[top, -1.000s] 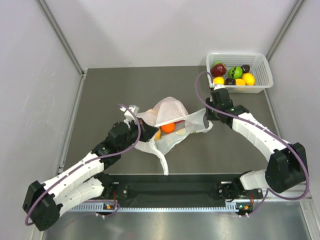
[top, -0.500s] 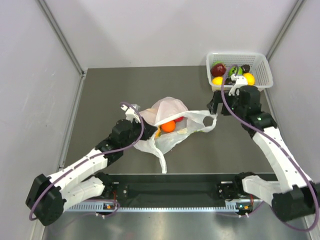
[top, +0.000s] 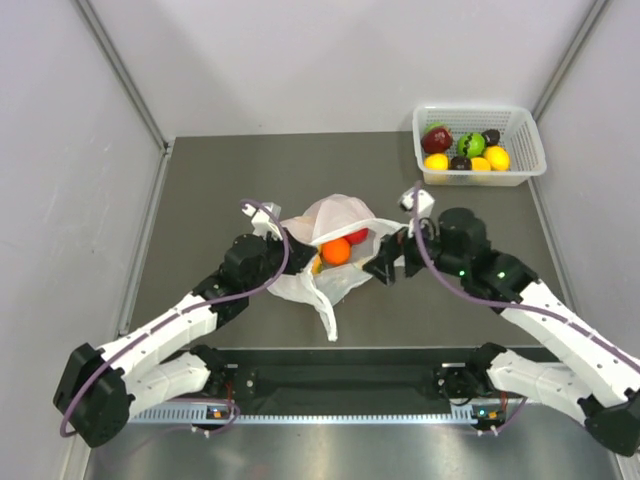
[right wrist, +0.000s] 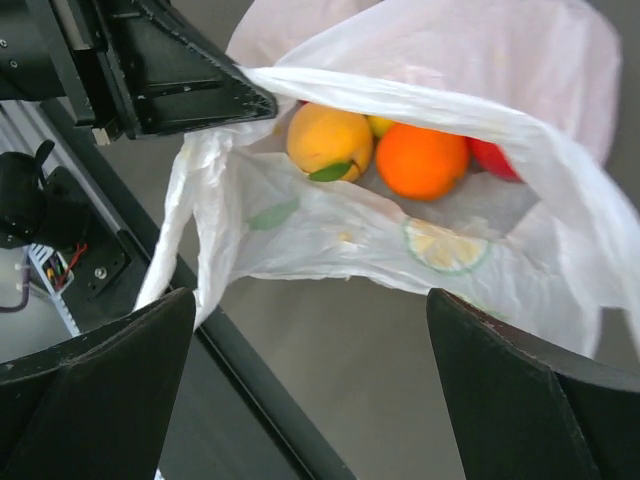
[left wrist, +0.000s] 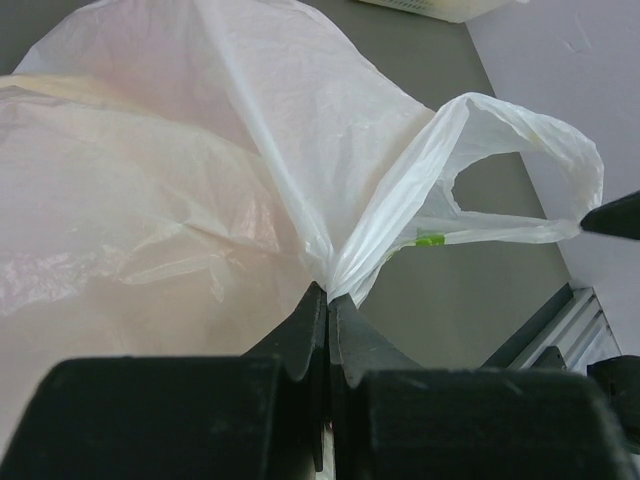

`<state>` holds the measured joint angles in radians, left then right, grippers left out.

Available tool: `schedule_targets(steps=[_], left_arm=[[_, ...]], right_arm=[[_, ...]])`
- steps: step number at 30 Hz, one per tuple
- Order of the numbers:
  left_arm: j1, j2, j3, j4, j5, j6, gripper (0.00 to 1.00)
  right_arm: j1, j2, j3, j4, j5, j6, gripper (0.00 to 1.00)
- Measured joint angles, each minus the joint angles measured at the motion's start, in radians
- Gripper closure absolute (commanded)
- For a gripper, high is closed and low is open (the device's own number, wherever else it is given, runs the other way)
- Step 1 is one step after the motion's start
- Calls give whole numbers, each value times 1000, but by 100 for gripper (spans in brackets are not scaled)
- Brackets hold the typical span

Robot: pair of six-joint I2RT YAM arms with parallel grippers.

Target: Untie the knot of the plastic bag and take out the fruit

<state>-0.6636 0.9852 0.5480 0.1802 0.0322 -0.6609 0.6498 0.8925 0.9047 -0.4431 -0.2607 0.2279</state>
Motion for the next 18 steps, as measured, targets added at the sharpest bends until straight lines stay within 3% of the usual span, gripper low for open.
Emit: schedule_targets(steps=[4, 7, 11, 13, 16, 18], left_arm=[[0, 6, 11, 0, -4, 0, 100], [0, 6, 13, -1, -5, -1, 100], [0, 6, 13, -1, -19, -4, 100], [0, 5, 13, -2, -30, -6, 100], [0, 3, 13, -2, -42, -8, 100], [0, -3, 13, -6, -48, -8, 100]], right_arm=[[163, 99, -13, 102, 140, 39, 9], [220, 182, -45, 209, 248, 90, 23], [234, 314, -73, 348, 382, 159, 48], [236, 384, -74, 402, 440, 184, 54], [237, 480, -68, 464, 499, 213, 51], [237, 548, -45, 478, 525, 235, 38]])
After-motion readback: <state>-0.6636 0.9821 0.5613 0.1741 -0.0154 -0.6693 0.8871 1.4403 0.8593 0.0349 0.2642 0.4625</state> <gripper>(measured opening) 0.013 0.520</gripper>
